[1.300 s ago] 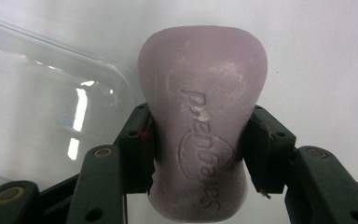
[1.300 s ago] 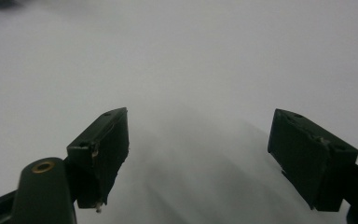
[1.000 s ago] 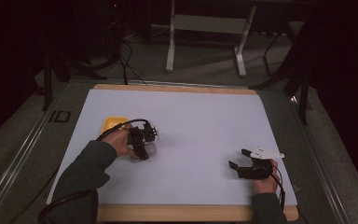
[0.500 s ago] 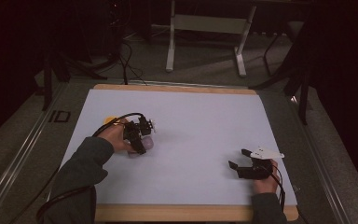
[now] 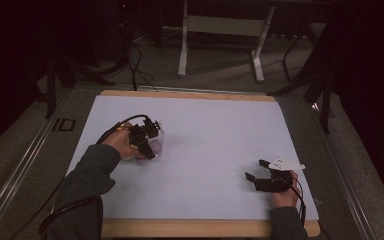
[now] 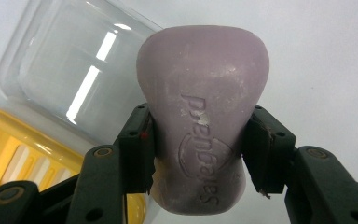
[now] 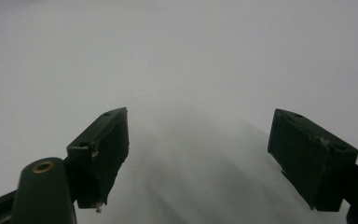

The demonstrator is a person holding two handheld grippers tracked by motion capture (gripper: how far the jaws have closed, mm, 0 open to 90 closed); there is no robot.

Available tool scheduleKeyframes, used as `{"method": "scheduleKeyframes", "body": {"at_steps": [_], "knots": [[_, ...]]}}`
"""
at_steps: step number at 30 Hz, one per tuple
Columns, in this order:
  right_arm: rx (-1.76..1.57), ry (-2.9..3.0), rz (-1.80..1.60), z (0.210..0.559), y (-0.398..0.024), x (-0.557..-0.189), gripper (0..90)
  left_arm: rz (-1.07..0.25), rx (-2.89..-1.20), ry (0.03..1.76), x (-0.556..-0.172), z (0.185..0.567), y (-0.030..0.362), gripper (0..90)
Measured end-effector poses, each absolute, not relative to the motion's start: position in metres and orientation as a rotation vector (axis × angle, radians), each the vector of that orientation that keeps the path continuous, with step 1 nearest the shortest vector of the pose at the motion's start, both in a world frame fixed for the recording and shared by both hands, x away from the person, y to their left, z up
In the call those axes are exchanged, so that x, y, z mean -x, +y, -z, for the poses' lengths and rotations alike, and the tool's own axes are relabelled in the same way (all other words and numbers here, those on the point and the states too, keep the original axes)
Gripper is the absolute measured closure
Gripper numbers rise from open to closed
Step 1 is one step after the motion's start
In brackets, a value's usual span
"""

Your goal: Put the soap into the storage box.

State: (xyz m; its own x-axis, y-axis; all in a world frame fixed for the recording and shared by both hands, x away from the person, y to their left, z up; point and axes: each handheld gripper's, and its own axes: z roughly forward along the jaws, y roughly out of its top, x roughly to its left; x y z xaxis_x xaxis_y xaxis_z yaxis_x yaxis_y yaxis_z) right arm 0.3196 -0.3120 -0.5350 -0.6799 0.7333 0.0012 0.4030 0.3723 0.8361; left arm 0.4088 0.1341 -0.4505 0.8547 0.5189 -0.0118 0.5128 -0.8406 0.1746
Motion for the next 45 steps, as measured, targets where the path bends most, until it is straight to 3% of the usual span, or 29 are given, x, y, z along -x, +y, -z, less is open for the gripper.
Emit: {"method": "scheduleKeyframes", "body": {"at_steps": [45], "knots": [[-0.992, 2.265, -1.229, 0.535, -0.312, -0.320, 19.9, -0.128, -2.714, 1.299, -0.429, 0.441, 0.162, 49.7]]}}
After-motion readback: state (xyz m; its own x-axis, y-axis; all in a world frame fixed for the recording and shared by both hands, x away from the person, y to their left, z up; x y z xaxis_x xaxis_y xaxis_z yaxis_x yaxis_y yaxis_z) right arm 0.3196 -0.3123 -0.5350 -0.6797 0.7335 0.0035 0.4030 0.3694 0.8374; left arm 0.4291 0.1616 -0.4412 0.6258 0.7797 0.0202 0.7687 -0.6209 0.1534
